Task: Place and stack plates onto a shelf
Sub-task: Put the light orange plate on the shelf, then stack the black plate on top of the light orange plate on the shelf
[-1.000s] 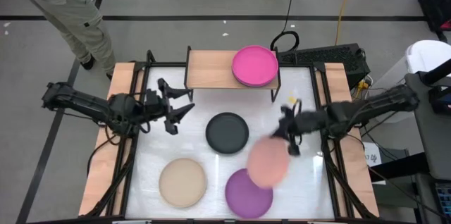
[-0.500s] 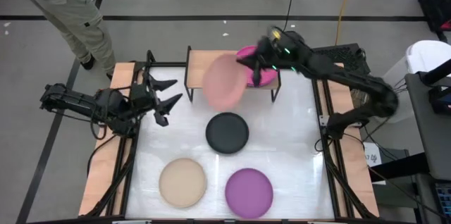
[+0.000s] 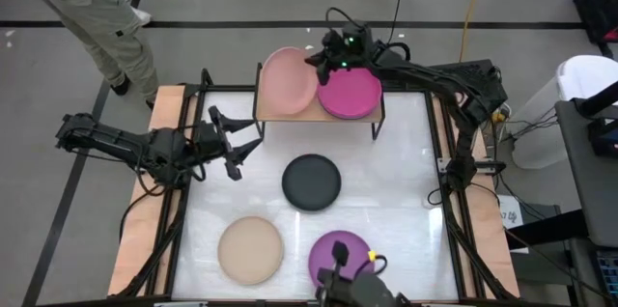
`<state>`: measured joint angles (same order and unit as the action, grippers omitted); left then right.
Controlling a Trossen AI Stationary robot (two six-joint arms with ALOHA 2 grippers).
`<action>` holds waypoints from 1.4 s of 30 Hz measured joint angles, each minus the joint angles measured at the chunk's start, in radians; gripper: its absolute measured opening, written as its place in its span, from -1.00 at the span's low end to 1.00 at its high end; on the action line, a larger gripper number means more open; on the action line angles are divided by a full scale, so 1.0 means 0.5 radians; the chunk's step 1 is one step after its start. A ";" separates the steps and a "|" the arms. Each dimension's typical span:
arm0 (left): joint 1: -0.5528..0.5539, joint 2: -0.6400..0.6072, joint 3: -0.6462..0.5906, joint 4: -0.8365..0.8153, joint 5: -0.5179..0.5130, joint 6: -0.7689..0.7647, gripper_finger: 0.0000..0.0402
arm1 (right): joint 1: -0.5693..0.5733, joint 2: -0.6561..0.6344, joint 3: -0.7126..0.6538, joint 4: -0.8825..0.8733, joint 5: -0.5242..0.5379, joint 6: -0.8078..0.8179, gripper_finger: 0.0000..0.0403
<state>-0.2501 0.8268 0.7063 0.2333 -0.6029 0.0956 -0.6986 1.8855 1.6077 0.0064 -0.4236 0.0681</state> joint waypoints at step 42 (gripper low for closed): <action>-0.086 0.915 0.122 -0.553 0.253 -0.573 0.25 | 0.455 -1.599 -1.022 -0.142 -0.401 -0.412 -0.51</action>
<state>-0.2932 1.2841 0.7673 -0.0431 -0.4764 -0.1910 -0.4709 1.0860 1.0969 -0.0645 -0.6241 -0.1381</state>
